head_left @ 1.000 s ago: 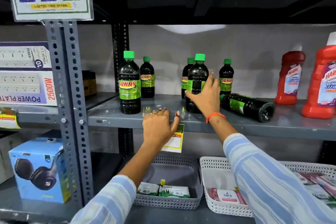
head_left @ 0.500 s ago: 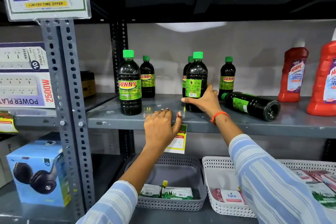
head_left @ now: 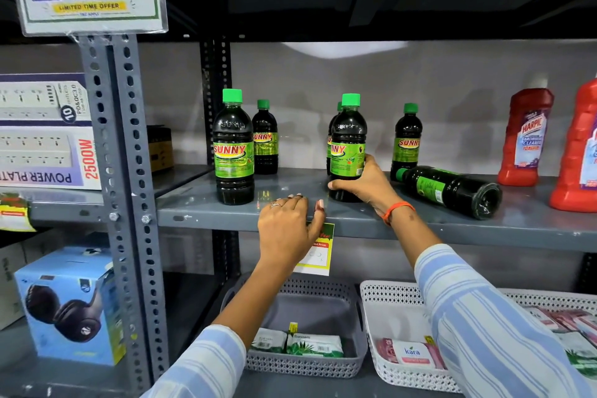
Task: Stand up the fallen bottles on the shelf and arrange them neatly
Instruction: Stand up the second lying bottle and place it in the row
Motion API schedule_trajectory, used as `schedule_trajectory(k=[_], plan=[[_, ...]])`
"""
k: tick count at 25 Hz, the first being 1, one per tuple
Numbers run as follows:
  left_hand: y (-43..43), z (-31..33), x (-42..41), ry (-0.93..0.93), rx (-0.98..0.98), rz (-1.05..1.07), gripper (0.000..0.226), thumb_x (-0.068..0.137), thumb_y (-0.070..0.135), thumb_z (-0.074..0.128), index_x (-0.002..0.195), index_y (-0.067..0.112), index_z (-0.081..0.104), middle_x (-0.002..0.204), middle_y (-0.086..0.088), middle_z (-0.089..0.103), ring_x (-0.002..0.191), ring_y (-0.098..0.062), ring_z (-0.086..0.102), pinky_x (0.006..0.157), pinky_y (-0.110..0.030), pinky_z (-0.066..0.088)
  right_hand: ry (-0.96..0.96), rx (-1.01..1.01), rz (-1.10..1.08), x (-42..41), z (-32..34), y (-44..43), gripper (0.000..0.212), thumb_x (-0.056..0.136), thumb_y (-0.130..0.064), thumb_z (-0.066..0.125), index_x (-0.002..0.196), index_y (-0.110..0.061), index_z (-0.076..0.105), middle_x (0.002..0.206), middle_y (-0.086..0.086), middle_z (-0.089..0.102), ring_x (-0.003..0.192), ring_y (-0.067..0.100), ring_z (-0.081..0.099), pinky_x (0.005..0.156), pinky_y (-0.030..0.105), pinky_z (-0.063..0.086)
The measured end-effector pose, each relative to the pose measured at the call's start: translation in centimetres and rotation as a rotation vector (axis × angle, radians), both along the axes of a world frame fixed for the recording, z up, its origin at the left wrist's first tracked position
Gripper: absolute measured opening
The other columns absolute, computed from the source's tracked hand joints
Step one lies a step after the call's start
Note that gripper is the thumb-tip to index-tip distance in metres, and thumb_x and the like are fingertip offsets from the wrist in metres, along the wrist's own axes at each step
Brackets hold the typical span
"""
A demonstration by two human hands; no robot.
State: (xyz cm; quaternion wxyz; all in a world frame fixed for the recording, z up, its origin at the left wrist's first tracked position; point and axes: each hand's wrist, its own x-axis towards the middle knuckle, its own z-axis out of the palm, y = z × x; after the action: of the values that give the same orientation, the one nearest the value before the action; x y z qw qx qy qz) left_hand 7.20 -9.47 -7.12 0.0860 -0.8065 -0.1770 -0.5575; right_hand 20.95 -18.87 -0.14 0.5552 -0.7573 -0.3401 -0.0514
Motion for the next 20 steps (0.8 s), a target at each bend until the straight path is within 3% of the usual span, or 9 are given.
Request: schedule_trajectory(k=[2,4,10,15,20], plan=[[0.1,0.0,0.0,0.006,-0.006,-0.003,0.049,0.092,0.041,0.036,0.069,0.011,0.067,0.067,-0.003,0.07,0.061,-0.025,0.064,0.056,-0.032,0.045,0.047,0.035,0.067,-0.2,0.1,-0.2,0.078,0.059,-0.012,0.082,0.127,-0.007,0.044,0.113,0.012,0.066,0.104,0.026,0.064,0.092,0.038,0.055],[0.0,0.0,0.0,0.008,-0.008,-0.002,0.049,0.092,0.041,0.036,0.068,0.011,0.066,0.066,-0.003,0.069,0.06,-0.025,0.064,0.056,-0.032,0.045,0.068,0.063,0.127,-0.3,0.2,-0.3,0.064,0.068,-0.001,0.075,0.126,-0.002,0.046,0.108,0.013,0.066,0.1,0.025,0.064,0.082,0.027,0.054],[0.0,0.1,0.0,0.022,-0.013,0.004,0.049,0.092,0.041,0.035,0.067,0.012,0.065,0.066,-0.003,0.069,0.059,-0.024,0.063,0.055,-0.032,0.044,0.135,0.117,0.182,-0.7,0.3,-0.8,0.064,0.065,-0.003,0.081,0.121,-0.004,0.05,0.113,0.014,0.066,0.102,0.023,0.063,0.089,0.03,0.05],[-0.1,0.1,-0.1,0.043,-0.036,0.0,0.051,0.093,0.042,0.032,0.068,0.012,0.064,0.065,-0.003,0.067,0.059,-0.024,0.061,0.057,-0.032,0.042,0.168,0.092,0.246,-1.4,0.4,-1.4,0.045,0.071,0.003,0.073,0.11,-0.011,0.057,0.114,0.016,0.067,0.112,0.03,0.063,0.101,0.039,0.049],[-0.6,0.4,-0.4,0.11,-0.07,-0.002,0.052,0.094,0.04,0.028,0.068,0.011,0.063,0.067,-0.006,0.068,0.063,-0.027,0.061,0.061,-0.033,0.041,0.136,0.077,0.252,-2.4,0.3,-2.8,0.044,0.072,0.0,0.073,0.112,-0.01,0.057,0.114,0.016,0.068,0.109,0.028,0.063,0.099,0.038,0.05]])
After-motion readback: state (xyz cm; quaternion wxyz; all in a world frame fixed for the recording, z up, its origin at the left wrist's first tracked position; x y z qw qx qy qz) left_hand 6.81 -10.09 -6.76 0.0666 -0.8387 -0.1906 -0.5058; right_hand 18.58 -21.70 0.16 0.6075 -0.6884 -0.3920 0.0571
